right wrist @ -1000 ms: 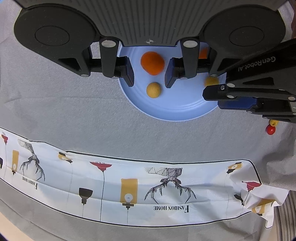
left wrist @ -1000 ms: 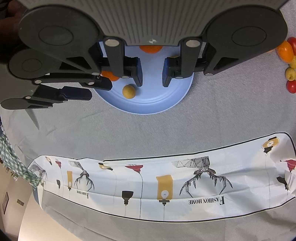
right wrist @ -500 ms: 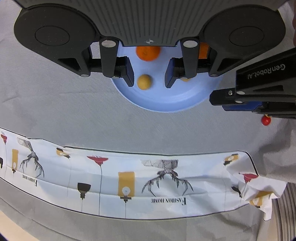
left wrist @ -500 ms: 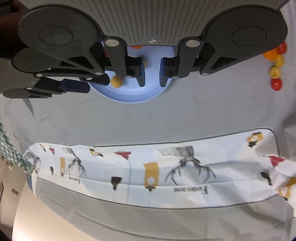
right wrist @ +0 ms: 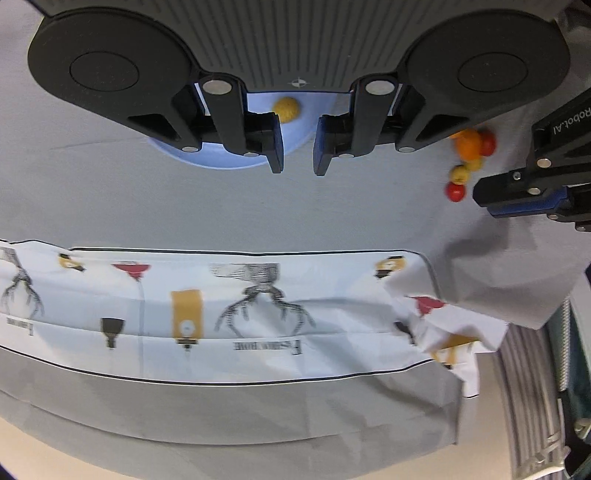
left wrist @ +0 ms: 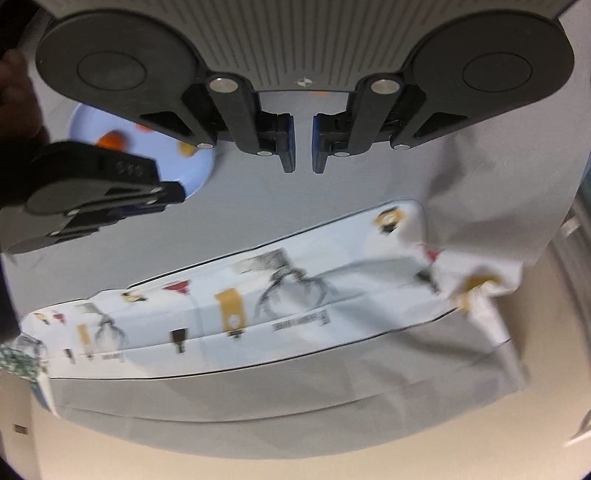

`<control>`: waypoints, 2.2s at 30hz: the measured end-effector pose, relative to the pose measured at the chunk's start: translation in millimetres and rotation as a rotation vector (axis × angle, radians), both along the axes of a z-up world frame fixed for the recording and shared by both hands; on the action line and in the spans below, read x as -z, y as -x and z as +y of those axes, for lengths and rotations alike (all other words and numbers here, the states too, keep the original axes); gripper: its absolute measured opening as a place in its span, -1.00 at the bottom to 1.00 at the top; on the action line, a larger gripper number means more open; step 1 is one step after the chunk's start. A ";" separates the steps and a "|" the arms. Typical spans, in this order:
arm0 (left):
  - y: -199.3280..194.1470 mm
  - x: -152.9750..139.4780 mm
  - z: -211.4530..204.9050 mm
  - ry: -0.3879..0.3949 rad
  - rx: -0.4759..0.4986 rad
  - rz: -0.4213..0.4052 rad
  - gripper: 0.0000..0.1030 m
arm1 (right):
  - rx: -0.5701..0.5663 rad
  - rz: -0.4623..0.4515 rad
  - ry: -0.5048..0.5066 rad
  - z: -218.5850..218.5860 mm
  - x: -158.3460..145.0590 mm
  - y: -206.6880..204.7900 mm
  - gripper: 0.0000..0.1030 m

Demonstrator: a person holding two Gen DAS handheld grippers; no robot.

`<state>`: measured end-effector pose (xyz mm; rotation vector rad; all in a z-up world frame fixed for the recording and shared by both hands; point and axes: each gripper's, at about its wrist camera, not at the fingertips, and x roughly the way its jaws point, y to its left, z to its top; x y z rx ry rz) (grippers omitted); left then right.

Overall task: Organize fruits
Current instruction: 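Move both tools to the fruit cluster and grasp an orange with the right tool, then grasp a red tomato with the left tool while the right tool holds the orange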

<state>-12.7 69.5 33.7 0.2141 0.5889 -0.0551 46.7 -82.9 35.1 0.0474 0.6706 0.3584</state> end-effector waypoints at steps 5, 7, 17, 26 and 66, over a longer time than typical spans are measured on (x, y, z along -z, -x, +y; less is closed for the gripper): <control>-18.5 11.7 27.9 0.093 -0.084 0.087 -0.80 | -0.054 0.029 0.002 30.5 8.1 4.7 -0.64; -25.2 14.7 40.1 0.142 -0.118 0.119 -0.80 | -0.082 0.031 0.004 44.5 10.7 7.3 -0.64; -31.5 14.4 108.6 0.368 -0.362 0.145 -0.80 | -0.177 0.047 -0.003 93.6 23.7 5.0 -0.31; -36.2 23.7 135.8 0.457 -0.442 0.197 -0.80 | -0.289 0.065 0.080 134.5 46.6 -5.3 0.14; -85.1 76.9 102.3 0.125 -0.421 0.387 -0.25 | -0.364 0.174 0.148 82.5 70.7 48.6 -0.25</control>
